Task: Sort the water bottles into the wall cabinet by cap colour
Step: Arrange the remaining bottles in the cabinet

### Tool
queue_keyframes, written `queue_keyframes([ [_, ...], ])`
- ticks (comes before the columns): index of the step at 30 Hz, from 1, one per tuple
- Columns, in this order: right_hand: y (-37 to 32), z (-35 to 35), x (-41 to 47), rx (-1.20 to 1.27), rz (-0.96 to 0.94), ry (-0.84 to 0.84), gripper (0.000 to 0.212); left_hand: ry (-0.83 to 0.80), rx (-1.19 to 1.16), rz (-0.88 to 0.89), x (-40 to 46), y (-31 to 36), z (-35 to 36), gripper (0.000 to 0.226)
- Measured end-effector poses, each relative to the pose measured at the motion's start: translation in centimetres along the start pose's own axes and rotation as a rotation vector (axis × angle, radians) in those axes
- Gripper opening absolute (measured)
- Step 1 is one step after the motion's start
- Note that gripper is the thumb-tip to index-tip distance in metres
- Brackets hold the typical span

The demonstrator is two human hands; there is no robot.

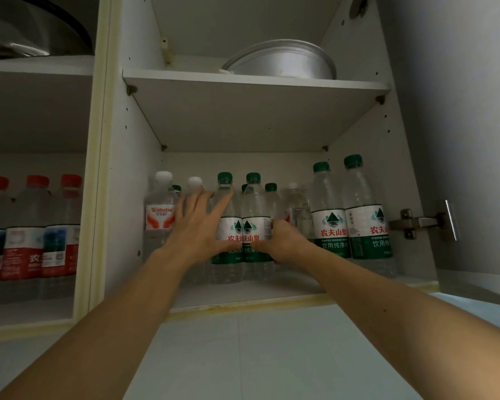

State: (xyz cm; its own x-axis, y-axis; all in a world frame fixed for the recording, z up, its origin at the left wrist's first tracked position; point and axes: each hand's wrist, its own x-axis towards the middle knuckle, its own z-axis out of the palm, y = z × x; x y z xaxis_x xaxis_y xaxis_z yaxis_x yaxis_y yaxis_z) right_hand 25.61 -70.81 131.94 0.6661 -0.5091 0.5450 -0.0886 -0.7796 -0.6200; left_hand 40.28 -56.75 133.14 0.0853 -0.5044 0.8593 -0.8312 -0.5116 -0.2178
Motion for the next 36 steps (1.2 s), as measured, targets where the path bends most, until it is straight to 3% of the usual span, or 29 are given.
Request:
queue_keyframes([
  [5,-0.4,-1.1,-2.0,-0.072,-0.103,0.095,0.044,-0.004,0.011,-0.018,0.0,-0.1,-0.4,0.12],
  [12,2.0,-6.4,-6.4,-0.421,-0.472,0.583,0.026,0.106,0.003,0.03,0.0,1.4,-1.5,0.109],
  [16,4.6,-9.4,-7.7,-0.562,-0.397,0.729,0.057,0.151,-0.172,0.09,0.6,3.2,-2.6,0.101],
  [21,7.0,-8.9,-7.9,-0.421,-0.24,0.624,0.091,0.059,-0.52,0.097,2.6,8.4,-3.6,0.096],
  [27,8.5,-7.8,-7.7,-0.229,-0.276,0.679,0.098,-0.151,-0.817,-0.036,5.2,14.3,-2.0,0.102],
  [31,8.9,-7.7,-7.3,-0.226,-0.326,0.697,0.097,-0.18,-0.971,-0.142,6.6,16.2,-0.6,0.105],
  [36,9.4,-7.9,-7.1,-0.21,-0.338,0.701,0.095,-0.162,-1.074,-0.184,7.0,17.2,0.7,0.091],
])
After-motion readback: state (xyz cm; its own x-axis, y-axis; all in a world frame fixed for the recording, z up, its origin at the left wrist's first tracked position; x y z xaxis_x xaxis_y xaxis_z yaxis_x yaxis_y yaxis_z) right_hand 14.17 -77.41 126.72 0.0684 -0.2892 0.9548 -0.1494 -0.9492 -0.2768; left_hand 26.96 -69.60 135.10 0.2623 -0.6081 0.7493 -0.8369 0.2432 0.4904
